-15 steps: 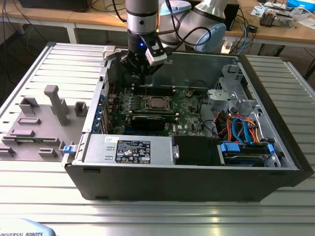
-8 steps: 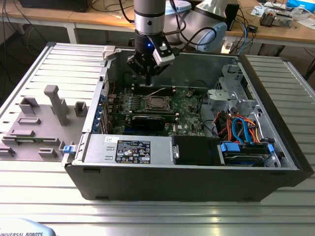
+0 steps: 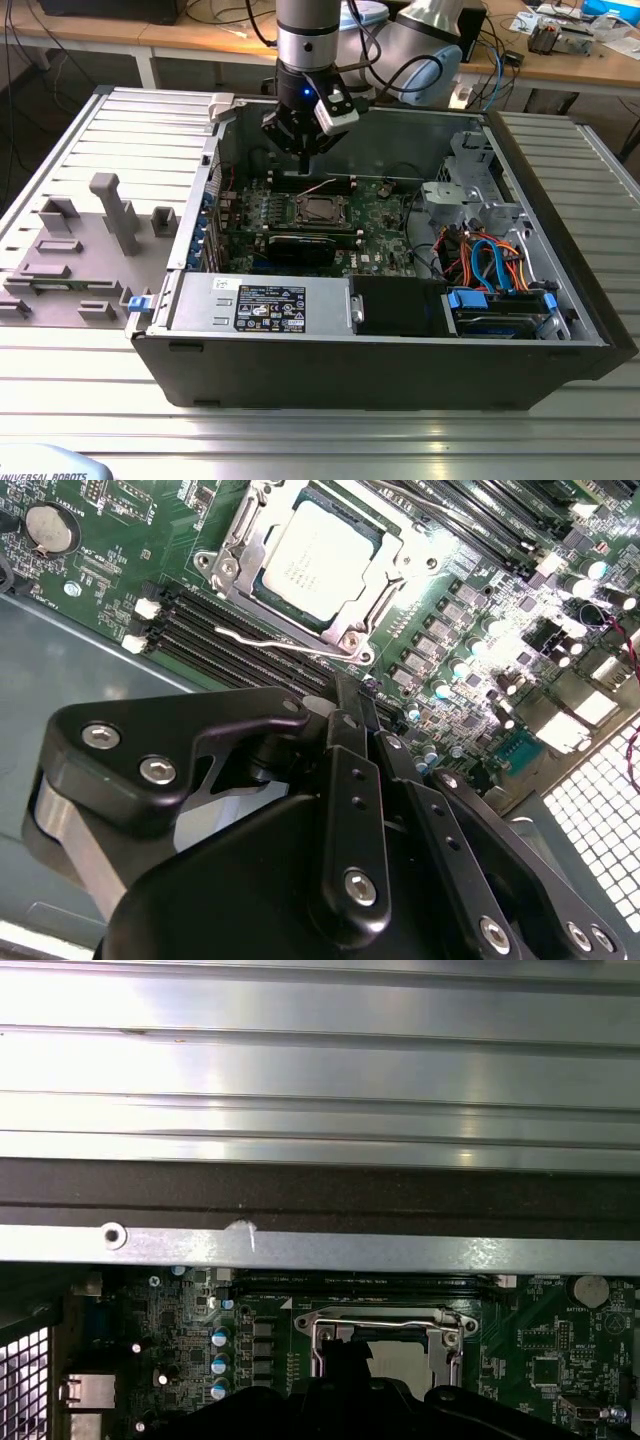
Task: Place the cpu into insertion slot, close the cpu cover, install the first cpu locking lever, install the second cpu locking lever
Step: 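Install the first cpu locking lever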
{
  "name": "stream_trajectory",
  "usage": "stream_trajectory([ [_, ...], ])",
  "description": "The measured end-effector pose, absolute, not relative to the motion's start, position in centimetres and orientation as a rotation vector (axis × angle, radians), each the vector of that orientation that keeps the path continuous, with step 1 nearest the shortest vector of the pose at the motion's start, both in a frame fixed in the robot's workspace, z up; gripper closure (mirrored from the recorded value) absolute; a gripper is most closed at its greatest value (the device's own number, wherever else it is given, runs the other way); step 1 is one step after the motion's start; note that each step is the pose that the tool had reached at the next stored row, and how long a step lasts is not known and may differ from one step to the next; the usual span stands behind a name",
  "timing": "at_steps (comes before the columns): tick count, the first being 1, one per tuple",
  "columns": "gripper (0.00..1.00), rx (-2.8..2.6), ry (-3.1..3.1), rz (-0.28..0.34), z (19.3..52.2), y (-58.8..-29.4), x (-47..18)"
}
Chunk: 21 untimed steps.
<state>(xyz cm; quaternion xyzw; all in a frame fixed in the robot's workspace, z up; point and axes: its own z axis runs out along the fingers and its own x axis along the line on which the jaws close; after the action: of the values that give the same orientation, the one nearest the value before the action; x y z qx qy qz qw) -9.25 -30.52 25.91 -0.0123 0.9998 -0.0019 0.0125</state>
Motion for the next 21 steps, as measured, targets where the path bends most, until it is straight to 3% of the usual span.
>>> stream_trajectory([
  [9, 0.89, -0.038, 3.116, -0.006, 25.9, -30.5, -9.2],
  [14, 0.89, -0.037, 3.115, 0.077, 25.6, -31.0, -9.1],
  [21, 0.89, -0.056, 3.115, 0.079, 24.6, -31.0, -8.1],
])
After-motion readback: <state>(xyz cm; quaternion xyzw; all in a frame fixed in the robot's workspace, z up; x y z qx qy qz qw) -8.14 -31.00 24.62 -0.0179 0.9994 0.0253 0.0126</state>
